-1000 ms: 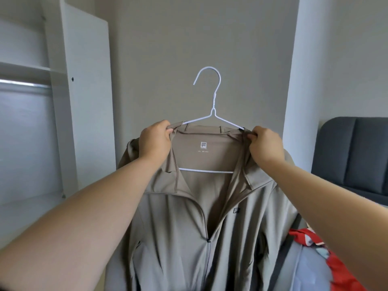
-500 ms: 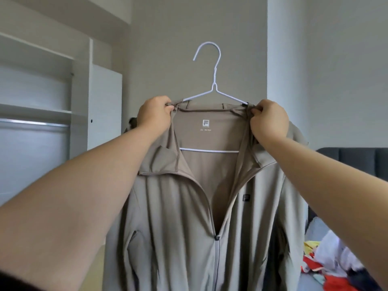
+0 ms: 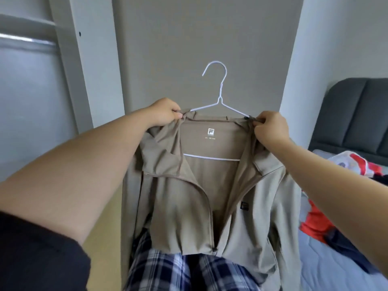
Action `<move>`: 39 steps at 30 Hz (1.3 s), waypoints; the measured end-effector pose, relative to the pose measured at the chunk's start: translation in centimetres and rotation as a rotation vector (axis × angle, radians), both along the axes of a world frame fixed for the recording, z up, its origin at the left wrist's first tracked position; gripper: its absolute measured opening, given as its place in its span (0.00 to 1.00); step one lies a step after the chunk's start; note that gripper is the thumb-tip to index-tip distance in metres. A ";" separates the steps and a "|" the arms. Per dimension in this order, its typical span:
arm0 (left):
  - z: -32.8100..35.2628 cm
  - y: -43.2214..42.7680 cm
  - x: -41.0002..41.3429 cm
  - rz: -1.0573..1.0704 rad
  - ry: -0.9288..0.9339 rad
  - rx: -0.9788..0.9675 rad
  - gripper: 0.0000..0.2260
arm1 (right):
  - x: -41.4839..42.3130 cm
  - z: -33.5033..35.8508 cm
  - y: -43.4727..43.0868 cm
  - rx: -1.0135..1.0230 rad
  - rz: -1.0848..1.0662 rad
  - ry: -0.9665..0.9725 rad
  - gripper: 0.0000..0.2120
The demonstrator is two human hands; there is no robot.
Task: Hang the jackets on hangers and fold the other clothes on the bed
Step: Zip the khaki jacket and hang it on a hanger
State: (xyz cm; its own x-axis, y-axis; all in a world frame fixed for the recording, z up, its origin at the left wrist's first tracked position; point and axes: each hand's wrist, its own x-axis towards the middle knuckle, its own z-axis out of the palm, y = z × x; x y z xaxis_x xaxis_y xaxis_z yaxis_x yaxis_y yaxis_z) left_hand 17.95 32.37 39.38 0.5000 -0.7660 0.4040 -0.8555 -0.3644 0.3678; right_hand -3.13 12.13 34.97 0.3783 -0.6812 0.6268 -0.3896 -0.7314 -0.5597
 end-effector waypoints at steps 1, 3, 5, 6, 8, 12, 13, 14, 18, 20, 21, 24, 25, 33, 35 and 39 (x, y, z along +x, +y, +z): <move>-1.3 -0.3 0.6 -0.005 0.005 0.038 0.08 | 0.3 -1.4 -0.3 0.011 0.000 0.010 0.05; -2.7 -0.8 1.5 -0.010 0.014 0.095 0.08 | 0.8 -3.0 -0.9 0.014 0.007 0.014 0.05; -2.7 -0.8 2.3 -0.017 0.062 0.102 0.07 | 1.1 -3.4 -1.5 0.013 0.031 0.004 0.06; -2.6 -0.8 2.6 -0.021 0.110 0.097 0.06 | 1.3 -3.4 -1.8 0.014 0.046 0.014 0.06; -3.1 -0.9 3.2 -0.021 0.180 0.123 0.06 | 1.9 -3.8 -2.2 0.025 0.062 0.093 0.06; -8.3 -2.1 4.1 0.014 0.195 0.266 0.09 | 3.3 -7.9 -2.9 0.069 0.055 0.342 0.06; -10.1 -2.6 4.2 0.028 0.202 0.276 0.09 | 3.6 -9.5 -3.1 0.084 0.048 0.393 0.06; -12.0 -3.1 4.1 0.046 0.206 0.276 0.09 | 3.9 -11.0 -3.3 0.098 0.041 0.435 0.06; -19.5 -4.8 3.7 0.136 0.229 0.211 0.09 | 4.6 -16.8 -4.0 0.159 0.017 0.571 0.06; -22.8 -5.4 3.8 0.181 0.268 0.173 0.13 | 4.9 -19.2 -4.3 0.173 0.010 0.613 0.06; -24.1 -5.7 3.8 0.200 0.266 0.166 0.13 | 5.1 -20.3 -4.4 0.178 0.009 0.630 0.07; -26.7 -6.6 3.8 0.250 0.197 0.144 0.09 | 5.6 -22.9 -4.5 0.192 0.025 0.680 0.08; -27.2 -6.9 3.7 0.262 0.175 0.134 0.09 | 5.6 -23.4 -4.5 0.198 0.036 0.692 0.09; -27.9 -7.7 3.1 0.180 0.048 0.101 0.09 | 3.5 -22.4 -5.4 0.102 0.017 0.509 0.10; -26.2 -7.2 3.2 0.106 -0.060 0.079 0.10 | 3.0 -20.3 -5.8 0.021 0.012 0.476 0.09; -20.3 -7.4 4.5 -0.051 -0.030 0.319 0.10 | 3.3 -15.9 -6.9 -0.006 0.066 0.588 0.10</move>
